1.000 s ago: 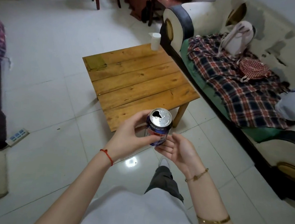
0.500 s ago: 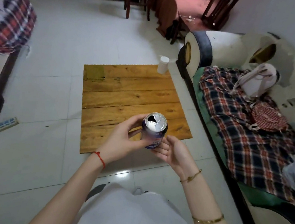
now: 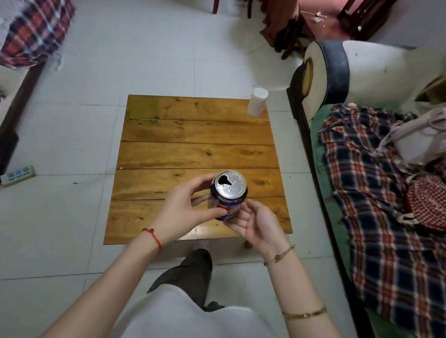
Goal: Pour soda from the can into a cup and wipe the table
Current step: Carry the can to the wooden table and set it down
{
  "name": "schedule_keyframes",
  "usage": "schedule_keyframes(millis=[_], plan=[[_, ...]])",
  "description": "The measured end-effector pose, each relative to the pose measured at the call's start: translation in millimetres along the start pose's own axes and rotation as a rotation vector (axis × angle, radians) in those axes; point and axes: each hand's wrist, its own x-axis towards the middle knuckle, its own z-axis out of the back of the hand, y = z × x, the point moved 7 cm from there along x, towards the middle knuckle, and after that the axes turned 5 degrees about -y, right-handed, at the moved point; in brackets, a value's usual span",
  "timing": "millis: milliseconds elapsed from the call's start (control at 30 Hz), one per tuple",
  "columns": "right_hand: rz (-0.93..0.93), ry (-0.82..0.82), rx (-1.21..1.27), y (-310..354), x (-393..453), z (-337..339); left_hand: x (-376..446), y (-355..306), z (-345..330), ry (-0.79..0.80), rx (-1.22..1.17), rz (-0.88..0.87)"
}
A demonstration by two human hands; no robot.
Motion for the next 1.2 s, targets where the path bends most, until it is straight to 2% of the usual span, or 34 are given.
schedule_keyframes(millis=[167,467,767,1033,1200], plan=[[-0.065,0.014,0.076,40.4,40.7,-6.0,56.7,10.1,-8.1,-0.029,-0.009,0.014],[-0.095,-0.022,0.06,111.3,112.2,-20.4,152.1,18.4,-16.8,-0.085,0.001,0.026],[-0.127,-0.067,0.063,141.4,177.2,-13.2,210.0,47.9,-36.0,-0.221,-0.074,0.115],[-0.125,-0.088,-0.116,150.2,232.0,4.0,244.3,93.2,-60.1,-0.325,-0.13,0.192],[-0.025,-0.037,-0.308,144.8,270.2,15.8,261.1,144.7,-74.1,-0.345,-0.104,0.253]])
